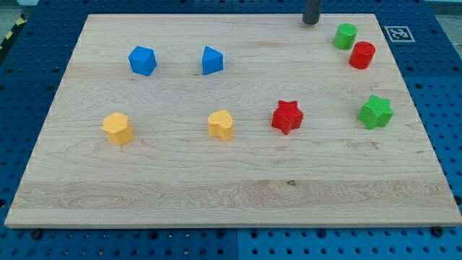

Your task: Slide the green circle into the red circle

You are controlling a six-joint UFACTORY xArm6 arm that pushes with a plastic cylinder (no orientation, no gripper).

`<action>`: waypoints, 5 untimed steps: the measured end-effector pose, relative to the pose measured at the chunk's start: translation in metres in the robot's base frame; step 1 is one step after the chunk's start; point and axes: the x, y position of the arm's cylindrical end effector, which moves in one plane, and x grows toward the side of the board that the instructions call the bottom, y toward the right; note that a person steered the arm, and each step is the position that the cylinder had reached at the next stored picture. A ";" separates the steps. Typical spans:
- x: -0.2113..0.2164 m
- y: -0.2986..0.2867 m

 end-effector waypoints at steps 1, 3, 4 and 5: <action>0.025 0.016; 0.066 0.037; 0.072 0.028; 0.058 -0.040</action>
